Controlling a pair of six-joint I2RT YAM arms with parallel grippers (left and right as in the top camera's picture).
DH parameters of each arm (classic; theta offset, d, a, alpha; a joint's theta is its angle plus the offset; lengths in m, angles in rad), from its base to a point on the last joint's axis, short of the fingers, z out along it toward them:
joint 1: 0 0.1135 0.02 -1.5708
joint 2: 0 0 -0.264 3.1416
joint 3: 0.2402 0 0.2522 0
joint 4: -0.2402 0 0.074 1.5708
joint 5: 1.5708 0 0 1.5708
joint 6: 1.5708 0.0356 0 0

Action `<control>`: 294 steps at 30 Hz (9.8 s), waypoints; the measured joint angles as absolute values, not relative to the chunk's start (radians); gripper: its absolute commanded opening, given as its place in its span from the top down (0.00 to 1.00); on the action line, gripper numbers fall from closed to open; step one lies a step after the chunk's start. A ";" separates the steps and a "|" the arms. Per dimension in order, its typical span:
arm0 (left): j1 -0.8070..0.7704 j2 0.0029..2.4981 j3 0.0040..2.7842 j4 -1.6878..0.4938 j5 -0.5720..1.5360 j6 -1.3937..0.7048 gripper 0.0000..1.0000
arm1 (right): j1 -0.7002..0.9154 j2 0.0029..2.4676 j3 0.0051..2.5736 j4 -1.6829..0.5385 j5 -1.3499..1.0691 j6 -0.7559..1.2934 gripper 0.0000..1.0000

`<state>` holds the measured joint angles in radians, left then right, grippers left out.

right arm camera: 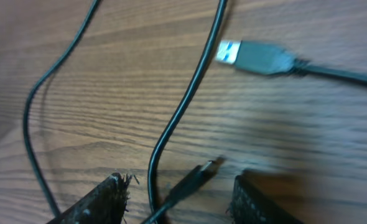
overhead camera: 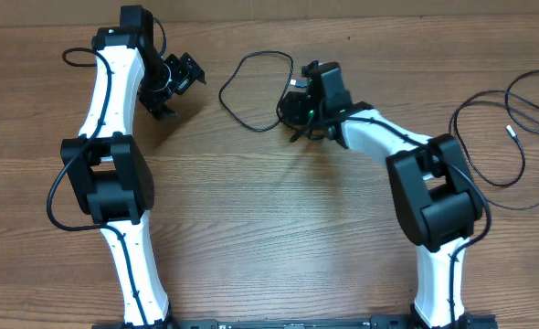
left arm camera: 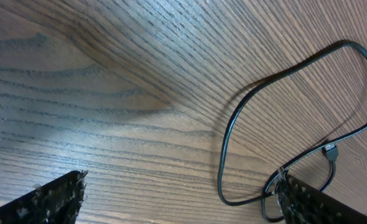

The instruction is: Untangle cables

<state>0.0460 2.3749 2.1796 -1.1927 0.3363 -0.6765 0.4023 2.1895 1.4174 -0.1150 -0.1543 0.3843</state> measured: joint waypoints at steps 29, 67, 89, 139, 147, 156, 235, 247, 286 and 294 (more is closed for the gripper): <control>0.046 2.375 2.180 -1.193 0.334 -0.677 0.01 | 0.475 2.147 1.452 -0.233 0.191 0.268 0.96; 0.046 2.375 2.179 -1.192 0.333 -0.677 0.00 | 0.374 2.134 1.763 -0.822 -0.117 -0.574 0.31; 0.046 2.375 2.179 -1.192 0.333 -0.677 0.00 | 0.374 2.280 1.714 -0.762 -0.265 -0.866 0.60; 0.046 2.375 2.179 -1.192 0.333 -0.676 0.00 | 0.435 2.286 1.711 -0.611 -0.464 -0.694 0.15; 0.046 2.375 2.179 -1.192 0.333 -0.676 0.01 | 0.525 2.286 1.711 -0.596 -0.464 -0.661 0.16; 0.046 2.375 2.179 -1.192 0.333 -0.677 0.00 | 0.561 2.287 1.711 -0.583 -0.465 -0.587 0.00; 0.046 2.375 2.179 -1.192 0.333 -0.676 0.00 | 0.564 2.264 1.628 -0.498 -0.192 -0.550 0.19; 0.046 2.375 2.179 -1.193 0.333 -0.677 0.00 | 0.556 2.221 1.628 -0.578 0.030 -0.550 0.12; 0.046 2.375 2.179 -1.192 0.334 -0.676 0.01 | 0.486 2.215 1.629 -0.631 -0.132 -0.552 0.17; 0.046 2.375 2.179 -1.192 0.333 -0.676 0.01 | 0.465 2.216 1.629 -0.658 -0.150 -0.562 0.63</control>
